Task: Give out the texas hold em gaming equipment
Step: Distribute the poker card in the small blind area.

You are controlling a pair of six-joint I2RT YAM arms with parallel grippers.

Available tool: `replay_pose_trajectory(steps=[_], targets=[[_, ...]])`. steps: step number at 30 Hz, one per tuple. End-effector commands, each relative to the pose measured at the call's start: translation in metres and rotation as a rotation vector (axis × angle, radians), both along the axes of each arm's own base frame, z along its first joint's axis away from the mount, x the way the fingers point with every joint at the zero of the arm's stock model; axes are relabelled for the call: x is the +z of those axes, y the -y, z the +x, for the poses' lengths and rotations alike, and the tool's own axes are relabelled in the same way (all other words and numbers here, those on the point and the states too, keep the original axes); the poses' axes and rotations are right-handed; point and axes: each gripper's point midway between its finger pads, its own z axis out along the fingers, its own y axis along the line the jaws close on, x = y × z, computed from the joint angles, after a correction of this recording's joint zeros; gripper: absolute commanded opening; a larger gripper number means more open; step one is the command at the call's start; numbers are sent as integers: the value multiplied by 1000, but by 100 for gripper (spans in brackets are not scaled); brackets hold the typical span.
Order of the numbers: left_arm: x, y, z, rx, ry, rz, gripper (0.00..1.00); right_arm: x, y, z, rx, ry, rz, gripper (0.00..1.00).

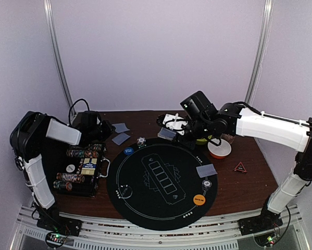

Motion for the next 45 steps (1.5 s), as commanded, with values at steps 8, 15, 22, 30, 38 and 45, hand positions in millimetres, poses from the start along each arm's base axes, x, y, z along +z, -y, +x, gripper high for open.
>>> replay_pose_trajectory(steps=[8, 15, 22, 30, 38, 45], targets=[[-26, 8, 8, 161, -16, -73, 0, 11, 10, 0, -28, 27, 10, 49], [-28, 2, 1, 202, -25, -35, 0, 10, 11, -1, -24, 25, 4, 49], [-42, 4, -4, 186, -62, -39, 0, 12, 11, 0, -24, 30, 5, 49], [-50, 10, -1, 158, -101, -14, 0, 15, 14, -1, -26, 36, 1, 49], [-48, 7, -2, 167, -104, 10, 17, 15, 17, -1, -29, 41, -6, 49], [-35, 7, 5, 155, -72, 55, 32, 17, 18, -3, -29, 40, -2, 49]])
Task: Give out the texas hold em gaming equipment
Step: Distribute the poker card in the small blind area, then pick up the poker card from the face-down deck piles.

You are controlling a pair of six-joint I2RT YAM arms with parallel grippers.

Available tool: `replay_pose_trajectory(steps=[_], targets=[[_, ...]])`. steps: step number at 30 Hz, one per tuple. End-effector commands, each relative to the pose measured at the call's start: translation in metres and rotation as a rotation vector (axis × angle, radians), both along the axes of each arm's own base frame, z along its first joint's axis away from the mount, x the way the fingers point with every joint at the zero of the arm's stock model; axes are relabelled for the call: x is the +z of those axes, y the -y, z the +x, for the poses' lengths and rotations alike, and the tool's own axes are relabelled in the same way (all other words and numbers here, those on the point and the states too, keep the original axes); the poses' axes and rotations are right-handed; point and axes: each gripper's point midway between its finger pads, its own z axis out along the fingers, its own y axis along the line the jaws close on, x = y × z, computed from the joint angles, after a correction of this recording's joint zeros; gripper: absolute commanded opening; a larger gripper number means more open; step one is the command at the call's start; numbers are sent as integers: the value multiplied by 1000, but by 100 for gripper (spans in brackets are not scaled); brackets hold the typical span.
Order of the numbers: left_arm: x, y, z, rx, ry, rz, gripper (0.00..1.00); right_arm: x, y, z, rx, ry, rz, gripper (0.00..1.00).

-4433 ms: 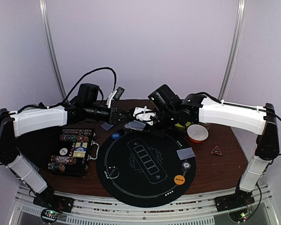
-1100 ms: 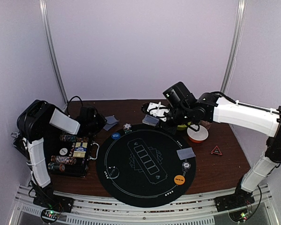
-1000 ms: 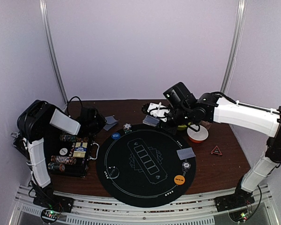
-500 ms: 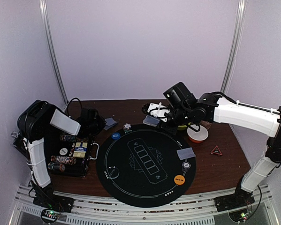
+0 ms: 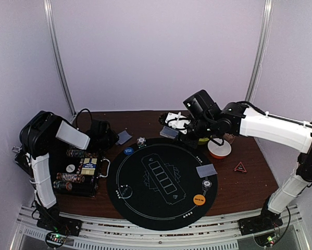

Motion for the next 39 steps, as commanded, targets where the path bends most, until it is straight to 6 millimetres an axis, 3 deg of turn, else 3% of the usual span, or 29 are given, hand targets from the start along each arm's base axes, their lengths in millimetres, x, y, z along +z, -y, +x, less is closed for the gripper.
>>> replay_pose_trajectory(steps=[1, 7, 11, 13, 14, 17, 20, 22, 26, 29, 34, 39], targets=[[26, 1, 15, -8, 63, 47, 34, 9, 10, -2, -15, 17, 1, 49], [51, -3, 23, -6, 122, 105, 44, 10, 10, -3, -14, 12, 8, 49], [77, 1, 25, -40, 180, 120, 44, 10, 9, -3, -12, 9, 7, 49], [99, 4, 20, -68, 239, 111, 46, 10, 10, -4, -10, 7, 6, 49], [120, 5, 14, -80, 292, 104, 50, 10, 10, -4, -7, 6, 4, 49], [167, 24, -5, -190, 416, 132, 69, 9, 8, -6, 4, -2, 3, 50], [200, 66, -32, -423, 505, 143, 79, 11, 5, -6, 12, -5, 9, 50], [211, 95, -57, -596, 543, 117, 86, 14, 3, -6, 14, -4, 16, 50], [224, 142, -116, -939, 607, -12, 95, 17, -1, -6, 22, 1, 27, 50], [224, 161, -144, -1075, 615, -29, 98, 16, -4, -6, 28, -2, 35, 50], [232, 186, -174, -1211, 665, -46, 98, 13, -10, -8, 41, -12, 35, 50], [216, 203, -181, -1284, 606, -72, 98, 14, -16, -10, 55, -14, 44, 50]])
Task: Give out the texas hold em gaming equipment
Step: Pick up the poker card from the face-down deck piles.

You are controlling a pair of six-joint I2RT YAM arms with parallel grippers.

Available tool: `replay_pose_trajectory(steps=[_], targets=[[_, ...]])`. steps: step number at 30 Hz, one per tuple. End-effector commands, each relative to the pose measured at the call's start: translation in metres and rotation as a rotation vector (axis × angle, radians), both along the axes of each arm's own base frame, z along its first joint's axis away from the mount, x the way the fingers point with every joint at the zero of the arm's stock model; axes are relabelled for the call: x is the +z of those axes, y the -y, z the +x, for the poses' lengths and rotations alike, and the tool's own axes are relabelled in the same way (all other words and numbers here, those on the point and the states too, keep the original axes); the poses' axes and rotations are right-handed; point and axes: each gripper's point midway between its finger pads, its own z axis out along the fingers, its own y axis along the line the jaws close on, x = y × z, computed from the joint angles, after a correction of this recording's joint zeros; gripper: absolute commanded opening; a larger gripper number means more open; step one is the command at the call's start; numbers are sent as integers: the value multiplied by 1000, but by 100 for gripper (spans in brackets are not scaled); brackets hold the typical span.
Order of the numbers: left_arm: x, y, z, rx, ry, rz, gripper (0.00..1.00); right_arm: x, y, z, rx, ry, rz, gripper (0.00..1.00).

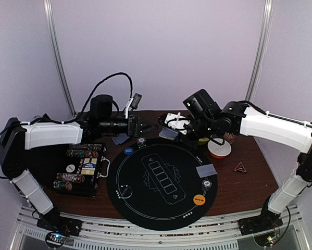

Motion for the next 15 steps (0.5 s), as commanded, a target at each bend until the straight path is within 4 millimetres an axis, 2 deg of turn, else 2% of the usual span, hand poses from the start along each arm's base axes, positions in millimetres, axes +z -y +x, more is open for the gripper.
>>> replay_pose_trajectory(steps=[1, 5, 10, 15], targets=[[3, 15, -11, -108, 26, -8, 98, 14, -13, -1, 25, 13, 41, 50], [3, 27, -13, -123, 21, -10, 97, 11, -16, -3, 39, 7, 37, 50], [0, 31, -1, -70, -2, -17, 85, 10, -21, -5, 50, 9, 39, 50], [-11, 35, 2, -68, -14, 20, 74, 8, -21, -5, 53, 11, 30, 50]])
